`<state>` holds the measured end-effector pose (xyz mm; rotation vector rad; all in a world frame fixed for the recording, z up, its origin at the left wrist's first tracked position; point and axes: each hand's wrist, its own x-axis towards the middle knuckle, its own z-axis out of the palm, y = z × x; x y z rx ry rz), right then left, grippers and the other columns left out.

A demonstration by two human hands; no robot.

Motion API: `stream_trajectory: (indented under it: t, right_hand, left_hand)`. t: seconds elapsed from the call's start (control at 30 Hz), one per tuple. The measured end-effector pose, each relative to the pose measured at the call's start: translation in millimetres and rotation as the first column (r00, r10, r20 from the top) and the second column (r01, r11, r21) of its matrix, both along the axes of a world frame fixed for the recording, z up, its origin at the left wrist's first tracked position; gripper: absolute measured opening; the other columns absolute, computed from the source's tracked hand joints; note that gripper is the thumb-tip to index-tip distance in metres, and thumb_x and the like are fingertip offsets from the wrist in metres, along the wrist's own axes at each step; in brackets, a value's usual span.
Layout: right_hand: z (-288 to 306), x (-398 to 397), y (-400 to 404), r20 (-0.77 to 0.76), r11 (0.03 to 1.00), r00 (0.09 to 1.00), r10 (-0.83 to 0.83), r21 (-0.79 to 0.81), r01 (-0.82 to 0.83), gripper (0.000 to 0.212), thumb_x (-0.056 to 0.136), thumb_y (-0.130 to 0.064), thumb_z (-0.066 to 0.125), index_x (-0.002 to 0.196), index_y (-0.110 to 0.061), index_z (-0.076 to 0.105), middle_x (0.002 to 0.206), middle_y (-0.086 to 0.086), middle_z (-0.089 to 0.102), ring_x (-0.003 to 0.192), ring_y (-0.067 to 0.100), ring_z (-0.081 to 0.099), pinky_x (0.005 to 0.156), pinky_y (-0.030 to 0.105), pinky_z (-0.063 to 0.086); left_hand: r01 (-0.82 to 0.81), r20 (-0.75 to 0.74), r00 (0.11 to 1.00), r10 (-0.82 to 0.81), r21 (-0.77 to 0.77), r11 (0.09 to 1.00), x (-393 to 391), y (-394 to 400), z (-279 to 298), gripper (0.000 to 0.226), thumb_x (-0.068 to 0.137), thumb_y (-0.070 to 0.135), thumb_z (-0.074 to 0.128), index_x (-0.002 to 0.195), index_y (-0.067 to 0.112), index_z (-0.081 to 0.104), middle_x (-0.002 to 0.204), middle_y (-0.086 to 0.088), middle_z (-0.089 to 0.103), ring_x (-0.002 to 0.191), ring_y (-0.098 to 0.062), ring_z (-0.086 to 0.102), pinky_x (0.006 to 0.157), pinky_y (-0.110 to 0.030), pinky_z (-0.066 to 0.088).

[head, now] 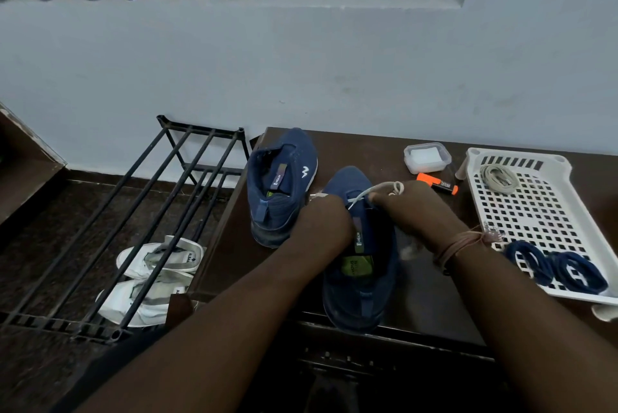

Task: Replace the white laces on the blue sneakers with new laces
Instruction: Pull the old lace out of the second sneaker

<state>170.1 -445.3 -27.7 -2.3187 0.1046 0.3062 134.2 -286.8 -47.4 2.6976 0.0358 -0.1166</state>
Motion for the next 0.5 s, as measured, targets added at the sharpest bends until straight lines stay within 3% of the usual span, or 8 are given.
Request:
stream_trajectory:
  t: [0.03,0.13,0.23,0.33,0.43,0.5]
  right_hand:
    - [0.7,-1.1,2.1,0.002,0.999,1.000,-0.004,0.032,0.004,0.022,0.081,-0.034,0.070,0.074,-0.014,0.069,0.069,0.004,0.068,0.062,0.019,0.061,0.055,0.028,0.047]
    - [8.5,1.6,5.4,0.063,0.998,0.998,0.006,0.056,-0.010,0.025,0.085,-0.016,0.064,0.061,-0.012,0.058,0.061,0.007,0.057,0.058,0.021,0.051,0.054,0.030,0.041]
    - [16.5,3.5,4.1,0.020,0.996,0.999,-0.047,0.071,0.046,0.022,0.089,-0.023,0.054,0.067,-0.018,0.053,0.069,0.004,0.052,0.064,0.022,0.048,0.061,0.029,0.041]
    - [25.7,4.5,3.4,0.081,0.970,0.993,-0.090,0.232,0.069,0.018,0.091,-0.020,0.047,0.073,-0.019,0.051,0.068,0.001,0.047,0.059,0.020,0.044,0.058,0.028,0.039]
    - [36.9,6.0,5.5,0.037,0.802,0.971,-0.234,0.573,0.172,0.024,0.095,-0.018,0.041,0.073,-0.014,0.051,0.063,0.006,0.046,0.049,0.017,0.041,0.045,0.022,0.035]
    - [41.1,4.3,6.6,-0.020,0.690,0.964,-0.267,0.694,0.206,0.031,0.095,-0.017,0.039,0.070,-0.009,0.057,0.064,0.016,0.055,0.047,0.021,0.043,0.043,0.021,0.036]
  left_hand:
    - [-0.007,-0.002,1.000,0.007,0.000,1.000,0.5,0.6,-0.5,0.017,0.095,0.018,0.052,0.079,0.013,0.052,0.100,-0.016,0.066,0.094,-0.032,0.063,0.069,-0.032,0.038]
    - [0.002,0.000,1.000,-0.002,0.015,1.000,0.9,0.9,-2.9,0.015,0.095,0.016,0.052,0.080,0.012,0.053,0.099,-0.016,0.066,0.094,-0.032,0.063,0.068,-0.032,0.039]
    - [0.002,-0.001,1.000,-0.002,0.019,1.000,1.3,1.3,-5.6,0.014,0.096,0.016,0.051,0.086,0.010,0.059,0.099,-0.015,0.067,0.094,-0.031,0.064,0.068,-0.032,0.039]
    - [-0.005,-0.001,1.000,0.005,0.029,1.000,2.8,1.5,-8.8,0.018,0.095,0.020,0.050,0.094,0.009,0.063,0.098,-0.014,0.066,0.094,-0.032,0.064,0.067,-0.032,0.039]
    - [-0.005,-0.016,1.000,0.005,0.031,1.000,3.1,1.4,-8.1,0.016,0.096,0.022,0.049,0.084,0.013,0.057,0.086,-0.009,0.059,0.090,-0.031,0.064,0.065,-0.032,0.038]
    - [-0.008,-0.014,1.000,0.008,0.030,1.000,2.5,0.9,-5.4,0.018,0.096,0.021,0.050,0.080,0.014,0.054,0.085,-0.010,0.058,0.090,-0.032,0.064,0.065,-0.032,0.039]
